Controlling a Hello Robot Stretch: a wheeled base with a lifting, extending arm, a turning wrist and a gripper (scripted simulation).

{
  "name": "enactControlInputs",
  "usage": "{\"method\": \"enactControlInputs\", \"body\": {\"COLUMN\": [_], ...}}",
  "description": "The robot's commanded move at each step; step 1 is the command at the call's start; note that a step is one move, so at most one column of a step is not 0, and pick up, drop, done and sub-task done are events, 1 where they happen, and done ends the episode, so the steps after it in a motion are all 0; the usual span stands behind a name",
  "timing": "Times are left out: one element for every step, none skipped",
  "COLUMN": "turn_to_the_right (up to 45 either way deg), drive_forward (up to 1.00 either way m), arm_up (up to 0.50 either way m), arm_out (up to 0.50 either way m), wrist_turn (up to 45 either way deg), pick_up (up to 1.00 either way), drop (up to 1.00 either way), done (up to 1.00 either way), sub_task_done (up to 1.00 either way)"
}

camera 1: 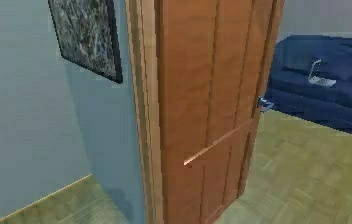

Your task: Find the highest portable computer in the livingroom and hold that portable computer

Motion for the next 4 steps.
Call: {"method": "enactControlInputs", "body": {"turn_to_the_right": [45.0, 0.0, 6.0, 0.0], "drive_forward": [0.00, 0.75, 0.00, 1.00], "arm_up": [0.00, 0.00, 0.00, 0.00], "arm_out": [0.00, 0.00, 0.00, 0.00], "wrist_turn": [0.0, 0.0, 0.0, 0.0], "pick_up": [0.00, 0.00, 0.00, 0.00], "drop": [0.00, 0.00, 0.00, 0.00], "done": [0.00, 0.00, 0.00, 0.00], "sub_task_done": [0.00, 0.00, 0.00, 0.00]}}
